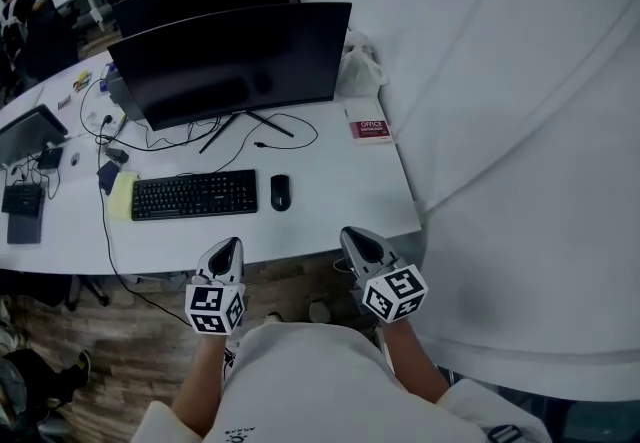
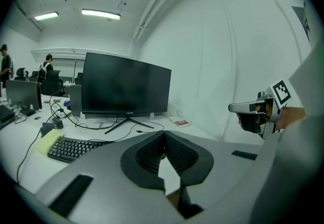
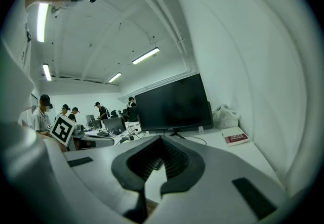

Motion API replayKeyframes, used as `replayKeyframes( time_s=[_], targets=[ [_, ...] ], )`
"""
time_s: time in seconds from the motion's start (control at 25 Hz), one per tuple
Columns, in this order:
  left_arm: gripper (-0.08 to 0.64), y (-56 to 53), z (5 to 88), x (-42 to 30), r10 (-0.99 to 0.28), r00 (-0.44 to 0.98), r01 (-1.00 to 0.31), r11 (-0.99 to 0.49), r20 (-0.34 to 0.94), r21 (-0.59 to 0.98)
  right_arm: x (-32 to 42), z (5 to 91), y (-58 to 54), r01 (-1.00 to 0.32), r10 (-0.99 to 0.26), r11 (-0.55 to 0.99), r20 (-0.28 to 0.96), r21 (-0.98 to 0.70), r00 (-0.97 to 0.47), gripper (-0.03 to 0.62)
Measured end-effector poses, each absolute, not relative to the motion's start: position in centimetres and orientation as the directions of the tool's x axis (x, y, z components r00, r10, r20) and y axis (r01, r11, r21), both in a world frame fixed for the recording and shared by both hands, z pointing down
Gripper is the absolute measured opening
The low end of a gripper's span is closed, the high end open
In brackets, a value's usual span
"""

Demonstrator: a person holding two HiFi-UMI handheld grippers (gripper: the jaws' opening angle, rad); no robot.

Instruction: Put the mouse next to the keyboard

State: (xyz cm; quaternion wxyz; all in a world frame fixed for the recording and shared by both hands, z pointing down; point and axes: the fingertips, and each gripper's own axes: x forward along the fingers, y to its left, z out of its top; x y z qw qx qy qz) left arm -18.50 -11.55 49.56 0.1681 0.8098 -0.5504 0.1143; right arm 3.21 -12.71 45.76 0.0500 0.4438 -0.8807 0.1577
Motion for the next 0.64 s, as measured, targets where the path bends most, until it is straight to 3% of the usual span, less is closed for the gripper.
replayKeyframes(
  time_s=[0.64],
  targets=[
    [0.011, -11.5, 50.7, -17.2, -0.841, 0.398, -0.917, -0.351, 0.366, 0.19, 4.1, 46.5, -12.4, -0.81, -0.776, 0.539, 0.238, -0.231, -0.584, 0.018]
  ],
)
